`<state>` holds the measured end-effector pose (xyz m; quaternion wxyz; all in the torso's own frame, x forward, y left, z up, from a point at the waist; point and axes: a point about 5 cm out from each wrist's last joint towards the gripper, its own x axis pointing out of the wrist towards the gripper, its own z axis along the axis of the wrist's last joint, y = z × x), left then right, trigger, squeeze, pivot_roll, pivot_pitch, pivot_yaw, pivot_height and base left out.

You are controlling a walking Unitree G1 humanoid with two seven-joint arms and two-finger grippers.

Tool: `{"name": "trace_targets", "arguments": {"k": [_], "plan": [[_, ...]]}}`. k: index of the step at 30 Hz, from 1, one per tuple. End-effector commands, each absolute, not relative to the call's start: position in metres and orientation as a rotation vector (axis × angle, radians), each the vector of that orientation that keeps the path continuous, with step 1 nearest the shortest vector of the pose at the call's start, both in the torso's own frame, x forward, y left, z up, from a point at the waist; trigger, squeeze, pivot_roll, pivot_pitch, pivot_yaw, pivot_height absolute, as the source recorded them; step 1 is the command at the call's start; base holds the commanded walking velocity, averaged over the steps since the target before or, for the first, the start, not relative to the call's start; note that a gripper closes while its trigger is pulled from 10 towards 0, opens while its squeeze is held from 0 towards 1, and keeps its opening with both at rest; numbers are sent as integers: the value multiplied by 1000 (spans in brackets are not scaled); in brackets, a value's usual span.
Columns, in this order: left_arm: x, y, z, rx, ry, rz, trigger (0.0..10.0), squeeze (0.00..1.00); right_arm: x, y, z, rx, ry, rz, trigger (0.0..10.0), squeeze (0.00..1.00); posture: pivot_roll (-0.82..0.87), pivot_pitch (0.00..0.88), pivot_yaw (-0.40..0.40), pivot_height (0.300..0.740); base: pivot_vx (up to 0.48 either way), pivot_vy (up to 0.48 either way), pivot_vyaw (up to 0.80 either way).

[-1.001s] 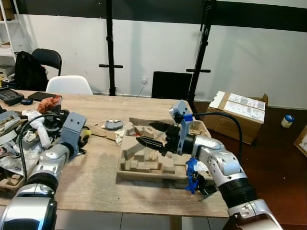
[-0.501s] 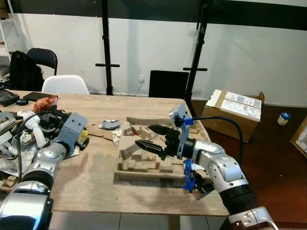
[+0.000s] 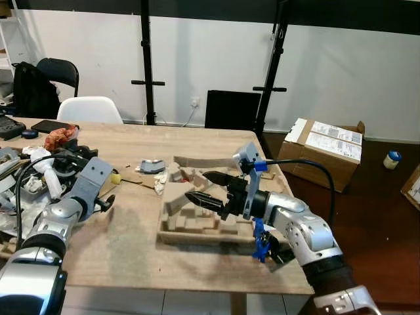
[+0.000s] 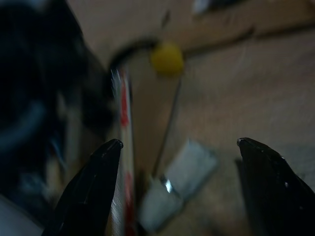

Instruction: Picking trash to rubbish bin

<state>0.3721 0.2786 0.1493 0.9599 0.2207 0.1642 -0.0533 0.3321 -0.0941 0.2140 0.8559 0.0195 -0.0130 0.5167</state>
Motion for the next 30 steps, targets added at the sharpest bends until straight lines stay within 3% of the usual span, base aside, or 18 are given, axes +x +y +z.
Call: {"name": "trace_targets", "arguments": {"k": [1,16,17,18,19,20,30], "plan": [[368,290,147,403,363,-60,10000,0,331,-98,213,51,-20,1074,10000,0,77,106,-43,740,0,0,0],[357,303,132,451,479,-24,10000,0,327,-97,215,65,-17,1069,10000,0,60,133,-35,740,0,0,0],[357,299,130,444,487,-68,8000,0,327,-97,216,67,-17,1068,10000,0,63,134,-38,740,0,0,0],[357,297,129,438,488,-90,2392,0,327,-97,216,68,-17,1068,10000,0,63,134,-38,740,0,0,0],[357,297,129,438,488,-90,2392,0,327,-97,216,68,-17,1068,10000,0,63,134,-38,740,0,0,0],[357,294,128,421,494,-118,0,0,328,-96,216,69,-17,1067,10000,0,64,134,-40,740,0,0,0],[355,289,124,383,528,-188,0,0,330,-96,219,72,-19,1066,10000,0,64,131,-40,740,0,0,0]]}}
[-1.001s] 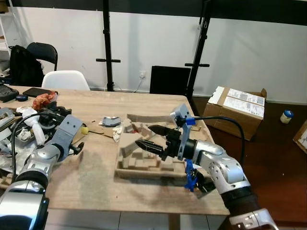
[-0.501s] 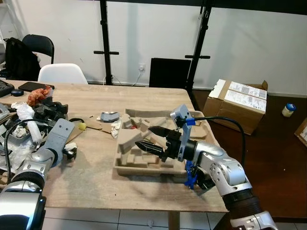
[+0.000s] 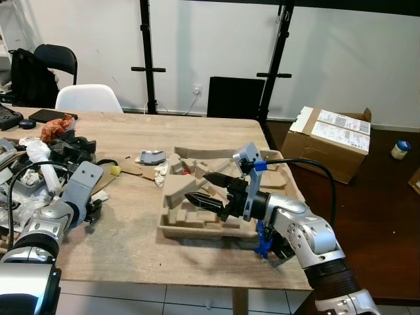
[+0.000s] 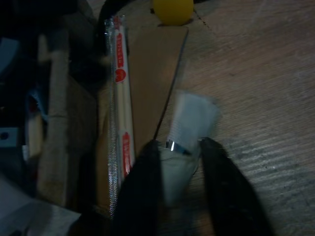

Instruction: Picking trash to rubbish bin

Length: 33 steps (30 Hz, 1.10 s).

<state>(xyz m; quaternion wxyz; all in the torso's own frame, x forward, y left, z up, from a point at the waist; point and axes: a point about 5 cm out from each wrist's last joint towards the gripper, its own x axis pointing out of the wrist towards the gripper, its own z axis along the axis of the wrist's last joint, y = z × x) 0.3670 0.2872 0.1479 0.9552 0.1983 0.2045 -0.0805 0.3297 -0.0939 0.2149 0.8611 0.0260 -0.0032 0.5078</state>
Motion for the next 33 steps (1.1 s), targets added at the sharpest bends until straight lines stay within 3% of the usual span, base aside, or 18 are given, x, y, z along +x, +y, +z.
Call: {"name": "trace_targets", "arguments": {"k": [1,9,14,18,21,24,26,27,28,31,33], "plan": [[356,289,124,382,526,-189,0,0,330,-96,219,72,-19,1066,10000,0,64,131,-40,740,0,0,0],[360,291,136,340,459,-160,0,0,330,-97,219,71,-20,1063,10000,0,66,124,-40,740,0,0,0],[374,295,180,-25,165,-86,0,0,332,-98,220,71,-24,1059,10000,0,71,120,-46,740,0,0,0],[377,297,198,-172,35,-92,0,0,332,-98,220,72,-26,1057,10000,0,73,118,-47,740,0,0,0],[380,295,228,-429,-175,-225,0,0,333,-97,221,75,-29,1058,10000,0,76,112,-48,740,0,0,0],[380,292,231,-470,-195,-289,0,0,333,-96,221,76,-30,1059,10000,0,76,112,-48,740,0,0,0],[378,284,235,-535,-214,-438,0,0,333,-96,221,77,-32,1061,10000,0,79,105,-49,740,0,0,0],[378,284,235,-535,-214,-438,0,0,333,-96,221,77,-32,1061,10000,0,79,105,-49,740,0,0,0],[375,277,234,-566,-202,-568,0,0,333,-95,221,78,-34,1062,10000,0,79,101,-49,740,0,0,0],[373,273,231,-569,-180,-624,0,0,333,-95,221,78,-35,1064,10000,0,79,101,-49,740,0,0,0],[375,272,221,-481,-115,-573,0,0,333,-94,221,75,-35,1065,10000,0,79,94,-49,740,0,0,0]]}}
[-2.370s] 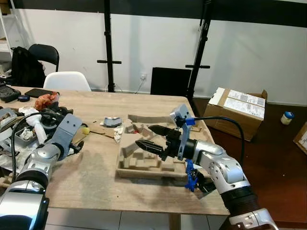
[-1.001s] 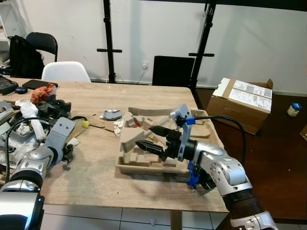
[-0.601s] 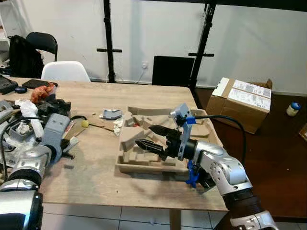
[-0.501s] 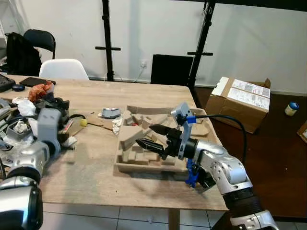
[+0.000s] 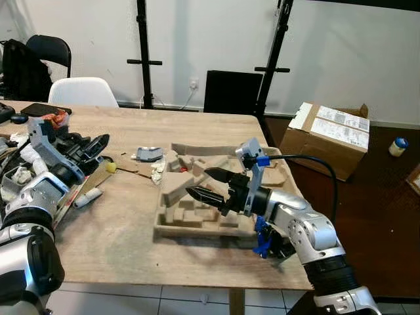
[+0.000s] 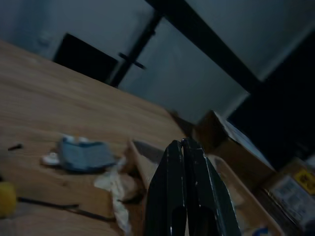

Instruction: Picking trash to rubbish bin

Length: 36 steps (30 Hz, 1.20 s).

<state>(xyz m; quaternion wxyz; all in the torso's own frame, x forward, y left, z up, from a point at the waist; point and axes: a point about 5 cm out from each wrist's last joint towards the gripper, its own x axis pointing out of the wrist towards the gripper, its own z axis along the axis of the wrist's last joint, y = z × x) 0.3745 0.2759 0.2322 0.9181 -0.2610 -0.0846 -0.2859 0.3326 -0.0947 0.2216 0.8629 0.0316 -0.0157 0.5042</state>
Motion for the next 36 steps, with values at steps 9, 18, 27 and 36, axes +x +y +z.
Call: {"name": "trace_targets", "arguments": {"k": [9,18,27,36], "plan": [[376,294,181,330,286,-105,10000,643,332,-93,220,72,-36,1071,10000,0,78,79,-45,740,0,0,0],[389,281,219,236,154,-156,10000,1000,333,-93,219,66,-38,1073,10000,0,79,71,-43,740,0,0,0],[385,287,196,322,258,-74,10000,1000,332,-92,218,69,-32,1078,10000,0,71,91,-46,740,0,0,0],[384,286,188,372,261,-11,10000,1000,331,-93,219,73,-30,1074,10000,0,60,102,-44,740,0,0,0]]}}
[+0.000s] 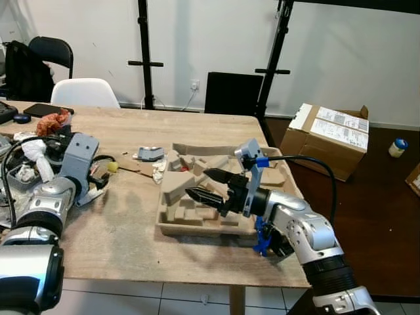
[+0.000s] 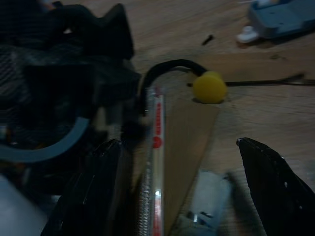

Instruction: Picking trash to rubbish bin

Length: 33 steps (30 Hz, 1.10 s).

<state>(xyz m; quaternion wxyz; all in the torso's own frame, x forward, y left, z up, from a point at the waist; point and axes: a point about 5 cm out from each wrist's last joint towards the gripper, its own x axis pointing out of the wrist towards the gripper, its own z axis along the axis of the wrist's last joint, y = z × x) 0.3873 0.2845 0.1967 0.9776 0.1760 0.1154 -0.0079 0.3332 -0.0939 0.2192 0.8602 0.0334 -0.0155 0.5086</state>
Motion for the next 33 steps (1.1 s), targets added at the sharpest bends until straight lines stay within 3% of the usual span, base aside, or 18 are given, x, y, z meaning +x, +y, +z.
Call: {"name": "trace_targets", "arguments": {"k": [1,4,5,6,21,23,30,31,32,33], "plan": [[384,286,186,371,267,-6,10000,1000,331,-93,218,73,-29,1074,10000,0,57,103,-41,740,0,0,0],[382,287,180,377,285,1,10000,1000,331,-93,218,74,-29,1074,10000,0,54,107,-41,740,0,0,0],[380,289,175,388,303,21,10000,55,330,-93,218,77,-28,1072,10000,0,54,107,-41,740,0,0,0],[378,291,170,400,322,40,10000,0,330,-93,218,79,-28,1072,10000,0,54,107,-41,740,0,0,0],[373,287,149,292,459,66,10000,0,330,-94,220,87,-29,1068,10000,0,44,117,-38,740,0,0,0],[374,282,148,171,456,58,10000,0,330,-95,220,86,-28,1065,10000,0,43,121,-39,740,0,0,0],[375,279,148,98,462,44,10000,0,330,-95,221,85,-28,1064,10000,0,43,121,-38,740,0,0,0],[375,279,147,85,469,35,4667,0,330,-95,221,85,-28,1063,10000,0,44,122,-38,740,0,0,0],[375,278,147,77,473,29,4667,0,330,-95,221,85,-28,1063,10000,0,44,122,-38,740,0,0,0],[374,278,146,88,481,21,1804,0,330,-95,221,85,-27,1063,10000,0,45,121,-37,740,0,0,0]]}}
